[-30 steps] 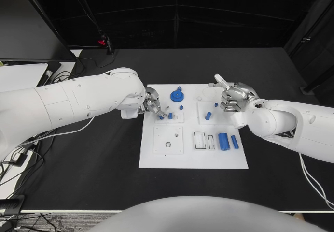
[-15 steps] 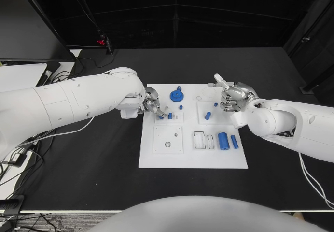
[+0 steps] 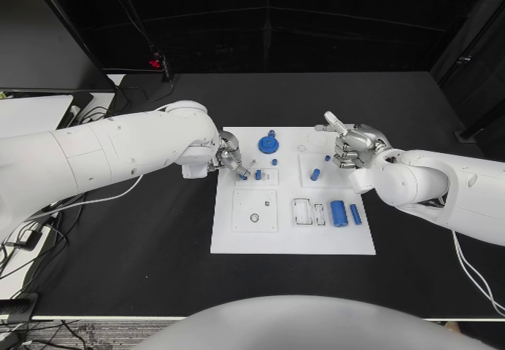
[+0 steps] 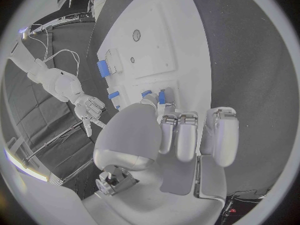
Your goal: Assemble the parts on the task board
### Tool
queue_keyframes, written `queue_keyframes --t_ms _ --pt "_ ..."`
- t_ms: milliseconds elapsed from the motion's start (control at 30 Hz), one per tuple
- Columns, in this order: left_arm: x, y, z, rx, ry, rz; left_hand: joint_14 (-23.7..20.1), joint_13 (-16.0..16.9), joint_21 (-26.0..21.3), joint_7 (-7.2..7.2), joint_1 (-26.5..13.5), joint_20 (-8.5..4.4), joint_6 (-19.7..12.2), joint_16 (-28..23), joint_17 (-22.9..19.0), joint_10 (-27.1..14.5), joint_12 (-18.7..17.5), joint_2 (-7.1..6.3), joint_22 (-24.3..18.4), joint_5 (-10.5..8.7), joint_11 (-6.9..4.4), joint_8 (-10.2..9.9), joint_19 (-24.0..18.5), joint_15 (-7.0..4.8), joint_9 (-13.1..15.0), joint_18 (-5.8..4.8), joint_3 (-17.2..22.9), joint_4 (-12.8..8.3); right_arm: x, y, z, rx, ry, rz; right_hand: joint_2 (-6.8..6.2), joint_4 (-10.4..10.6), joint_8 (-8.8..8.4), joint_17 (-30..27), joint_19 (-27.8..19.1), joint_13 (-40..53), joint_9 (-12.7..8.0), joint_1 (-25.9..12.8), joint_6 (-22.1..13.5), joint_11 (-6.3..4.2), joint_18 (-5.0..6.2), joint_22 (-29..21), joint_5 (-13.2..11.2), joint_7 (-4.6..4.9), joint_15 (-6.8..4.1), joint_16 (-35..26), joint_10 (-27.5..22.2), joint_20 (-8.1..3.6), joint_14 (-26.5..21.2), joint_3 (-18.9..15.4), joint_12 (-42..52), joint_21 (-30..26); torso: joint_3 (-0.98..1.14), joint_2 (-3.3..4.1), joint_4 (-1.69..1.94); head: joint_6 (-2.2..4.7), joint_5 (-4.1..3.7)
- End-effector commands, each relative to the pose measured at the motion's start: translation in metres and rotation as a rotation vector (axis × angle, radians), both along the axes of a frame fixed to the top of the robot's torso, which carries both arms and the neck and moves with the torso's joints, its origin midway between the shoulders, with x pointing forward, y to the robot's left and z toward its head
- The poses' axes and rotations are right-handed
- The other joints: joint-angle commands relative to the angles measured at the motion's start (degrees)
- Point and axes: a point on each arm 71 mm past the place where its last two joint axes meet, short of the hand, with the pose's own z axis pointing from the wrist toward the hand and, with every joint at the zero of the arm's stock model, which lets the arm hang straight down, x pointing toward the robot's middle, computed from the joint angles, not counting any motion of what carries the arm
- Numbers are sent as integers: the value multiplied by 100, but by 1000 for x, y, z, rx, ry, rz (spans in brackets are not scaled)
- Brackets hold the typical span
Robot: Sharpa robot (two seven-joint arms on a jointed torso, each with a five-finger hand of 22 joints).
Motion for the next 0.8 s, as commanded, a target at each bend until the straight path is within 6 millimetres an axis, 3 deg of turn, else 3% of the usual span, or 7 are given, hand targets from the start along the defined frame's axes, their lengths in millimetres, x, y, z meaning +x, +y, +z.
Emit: queue_keyframes --t_ms 33,567,800 --pt "-3 9 -13 98 38 9 602 1498 -4 -22 117 7 -23 5 1510 618 -15 77 1350 22 -17 -20 181 -3 2 83 22 -3 0 2 1 7 -6 12 74 -8 32 1509 598 1494 -5 1 11 41 -40 1509 -11 19 49 14 617 32 606 -34 12 18 -1 0 -6 -2 2" --pt "-4 8 -13 107 47 2 602 1498 -25 -1 44 9 -33 5 1510 618 -15 73 1340 -3 -2 -14 154 3 -7 91 35 20 0 2 1 7 -6 13 74 -8 32 1509 598 1494 -5 1 11 41 -40 1509 -11 19 49 14 617 32 606 -34 12 18 -2 -3 -7 -2 -3" --pt "-4 7 -14 110 57 -10 602 1498 -65 25 -445 32 -54 5 1510 618 -15 58 1321 -96 24 -16 106 35 -75 104 -62 24 0 2 1 7 -6 12 74 -8 32 1509 598 1494 -5 1 11 41 -40 1509 -11 19 49 14 617 32 606 -34 12 18 1 -3 -3 -2 -5"
